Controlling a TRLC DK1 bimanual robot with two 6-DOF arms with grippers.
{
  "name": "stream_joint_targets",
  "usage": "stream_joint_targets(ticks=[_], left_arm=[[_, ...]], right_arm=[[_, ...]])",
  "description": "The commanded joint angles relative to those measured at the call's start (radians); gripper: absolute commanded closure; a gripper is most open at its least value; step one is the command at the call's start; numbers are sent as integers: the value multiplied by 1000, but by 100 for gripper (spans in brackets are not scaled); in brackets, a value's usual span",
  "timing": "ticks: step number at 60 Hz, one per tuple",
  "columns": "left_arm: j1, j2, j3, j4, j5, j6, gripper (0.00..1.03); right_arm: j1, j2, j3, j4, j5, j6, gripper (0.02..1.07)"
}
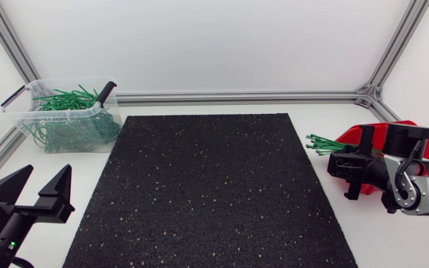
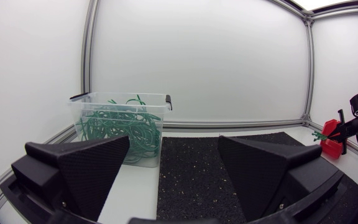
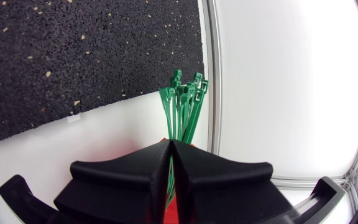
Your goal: Take a green cable tie from the red box, thread the tail through the head to close it, then place it in the transparent bin on the left.
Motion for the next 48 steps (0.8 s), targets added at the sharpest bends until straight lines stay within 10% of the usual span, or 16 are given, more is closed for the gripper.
stream_joint_targets(ticks=[1,48], left_arm=[[-4,-5,-39,-22,2,-3,4],[-30,-4,62,-19,14,-29,4]], right_arm=[[5,-99,14,-106,5,3,101],[476,-390,688,-1206,2,609,101]])
